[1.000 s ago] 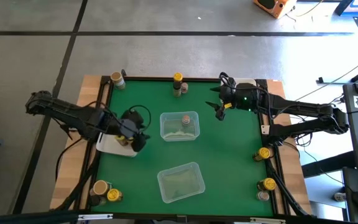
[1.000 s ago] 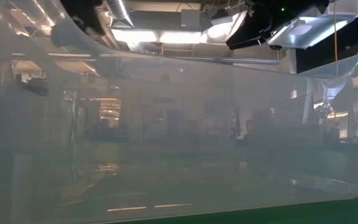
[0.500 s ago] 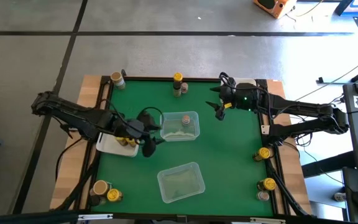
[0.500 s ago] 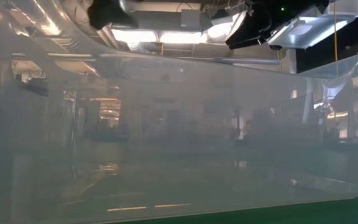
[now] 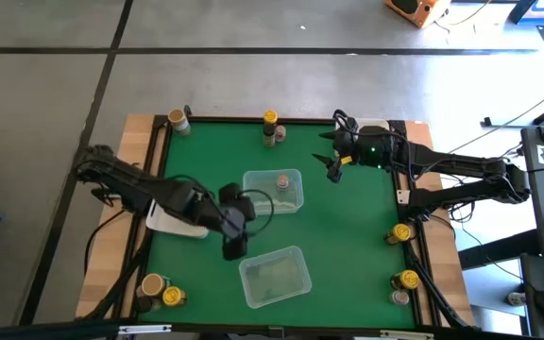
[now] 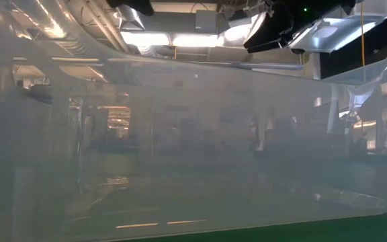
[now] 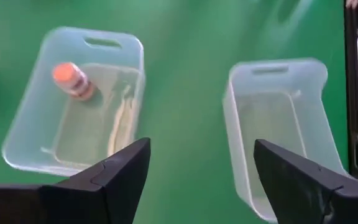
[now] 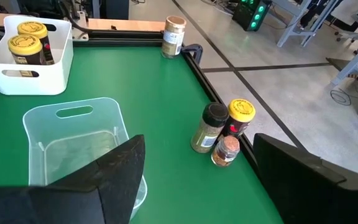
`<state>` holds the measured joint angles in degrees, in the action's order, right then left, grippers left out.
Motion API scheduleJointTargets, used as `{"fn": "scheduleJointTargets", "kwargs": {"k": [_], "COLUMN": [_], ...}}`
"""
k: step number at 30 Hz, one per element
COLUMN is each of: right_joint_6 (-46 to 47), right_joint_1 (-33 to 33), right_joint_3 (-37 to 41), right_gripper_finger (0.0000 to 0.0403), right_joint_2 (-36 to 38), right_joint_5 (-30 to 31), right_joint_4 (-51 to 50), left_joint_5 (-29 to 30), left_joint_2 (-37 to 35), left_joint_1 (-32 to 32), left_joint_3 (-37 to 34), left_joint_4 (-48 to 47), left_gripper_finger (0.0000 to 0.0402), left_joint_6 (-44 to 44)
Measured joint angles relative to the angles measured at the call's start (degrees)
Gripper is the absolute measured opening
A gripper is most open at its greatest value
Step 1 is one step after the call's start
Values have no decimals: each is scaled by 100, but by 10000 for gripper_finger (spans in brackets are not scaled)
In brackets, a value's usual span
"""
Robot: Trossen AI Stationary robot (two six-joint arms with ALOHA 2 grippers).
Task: Sort spices by type
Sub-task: Put the yellow spice can into the bottom white bin
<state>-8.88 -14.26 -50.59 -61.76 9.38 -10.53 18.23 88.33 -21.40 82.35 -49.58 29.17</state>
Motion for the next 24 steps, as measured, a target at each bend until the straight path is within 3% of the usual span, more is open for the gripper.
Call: {"fn": "scheduleJointTargets", "kwargs": {"k": [12, 24], "right_joint_6": [42, 674], "right_joint_1": [0, 4], "right_joint_3": [-2, -2], "right_gripper_finger": [299, 299], "right_joint_2": [-20, -24], "right_joint_5": [-25, -1074], "right_joint_4": [305, 318], "left_joint_5": [-11, -325], "left_joint_2": [262, 869], "left_joint_1": [-1056, -2107], "left_joint_3": [2, 2], "left_joint_4": [-129, -86], "left_gripper_finger": [282, 282], "left_joint_6": [1874, 3995]}}
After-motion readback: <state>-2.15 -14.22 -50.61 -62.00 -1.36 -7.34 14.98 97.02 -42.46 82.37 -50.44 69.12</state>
